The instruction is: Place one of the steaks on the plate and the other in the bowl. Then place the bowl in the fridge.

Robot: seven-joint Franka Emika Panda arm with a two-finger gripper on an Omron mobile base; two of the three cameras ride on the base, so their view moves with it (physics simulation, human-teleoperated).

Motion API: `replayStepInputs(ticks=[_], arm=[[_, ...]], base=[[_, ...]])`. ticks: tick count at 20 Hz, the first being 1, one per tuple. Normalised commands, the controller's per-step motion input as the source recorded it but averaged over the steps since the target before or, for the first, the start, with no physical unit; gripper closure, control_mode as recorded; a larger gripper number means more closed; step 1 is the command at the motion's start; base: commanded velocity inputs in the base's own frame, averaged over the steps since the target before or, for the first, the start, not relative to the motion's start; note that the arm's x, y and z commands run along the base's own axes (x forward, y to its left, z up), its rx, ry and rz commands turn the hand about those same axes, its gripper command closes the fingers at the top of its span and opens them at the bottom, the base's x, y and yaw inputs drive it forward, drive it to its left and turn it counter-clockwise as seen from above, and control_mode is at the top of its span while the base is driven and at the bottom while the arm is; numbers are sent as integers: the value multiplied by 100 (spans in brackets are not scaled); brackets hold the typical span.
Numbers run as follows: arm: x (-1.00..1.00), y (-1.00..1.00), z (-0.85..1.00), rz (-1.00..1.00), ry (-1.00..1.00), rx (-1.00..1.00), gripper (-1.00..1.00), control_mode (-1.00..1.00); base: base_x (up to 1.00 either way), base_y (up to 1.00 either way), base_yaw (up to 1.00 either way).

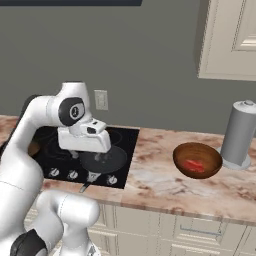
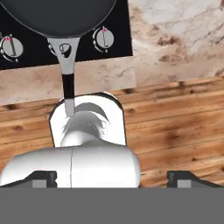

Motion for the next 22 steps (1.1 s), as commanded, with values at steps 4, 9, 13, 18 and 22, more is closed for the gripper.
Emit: replayStepInputs(ticks=[4, 9, 13, 18, 22], arm=[[-70, 30, 0, 14, -12, 5, -100, -100], [23, 43, -15, 3, -21, 3, -100, -100], [32, 22, 0, 0, 0, 0, -100, -100], [0, 0, 0, 0, 0, 0, -100, -100], [-13, 3, -4, -2, 0, 0, -100, 100]], base=[[0, 0, 0], [0, 0, 0], [0, 0, 0], [0, 0, 0], [-16, -9, -6]])
